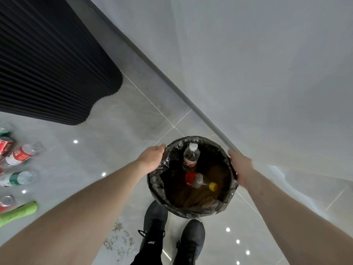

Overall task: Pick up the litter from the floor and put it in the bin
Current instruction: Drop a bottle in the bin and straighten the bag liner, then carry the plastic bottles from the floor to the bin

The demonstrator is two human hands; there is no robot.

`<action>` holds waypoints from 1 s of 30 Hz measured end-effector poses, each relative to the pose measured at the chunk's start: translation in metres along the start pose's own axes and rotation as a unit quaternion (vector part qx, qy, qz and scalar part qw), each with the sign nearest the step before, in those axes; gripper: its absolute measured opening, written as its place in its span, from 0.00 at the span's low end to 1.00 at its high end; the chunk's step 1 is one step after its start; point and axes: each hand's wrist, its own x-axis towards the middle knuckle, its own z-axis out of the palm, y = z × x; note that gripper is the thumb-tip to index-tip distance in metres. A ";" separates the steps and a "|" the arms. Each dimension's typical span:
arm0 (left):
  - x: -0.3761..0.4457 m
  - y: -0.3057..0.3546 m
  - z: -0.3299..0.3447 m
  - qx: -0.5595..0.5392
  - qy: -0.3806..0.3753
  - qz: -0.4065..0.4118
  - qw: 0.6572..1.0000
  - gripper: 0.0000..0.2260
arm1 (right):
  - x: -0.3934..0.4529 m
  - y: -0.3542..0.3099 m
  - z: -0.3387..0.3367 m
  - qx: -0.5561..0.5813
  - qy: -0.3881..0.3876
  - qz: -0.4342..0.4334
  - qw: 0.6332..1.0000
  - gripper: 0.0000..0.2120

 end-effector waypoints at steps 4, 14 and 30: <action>-0.048 -0.027 0.011 -0.091 0.125 0.023 0.988 0.12 | -0.057 0.049 -0.012 -0.079 0.096 -0.110 0.986 0.19; -0.066 -0.006 0.030 -0.234 0.054 -0.069 0.968 0.07 | -0.064 0.047 0.015 0.070 0.059 0.005 0.996 0.19; -0.301 -0.131 -0.088 0.062 0.069 -0.021 0.995 0.28 | -0.290 0.066 0.043 -0.471 -0.021 -0.320 0.822 0.30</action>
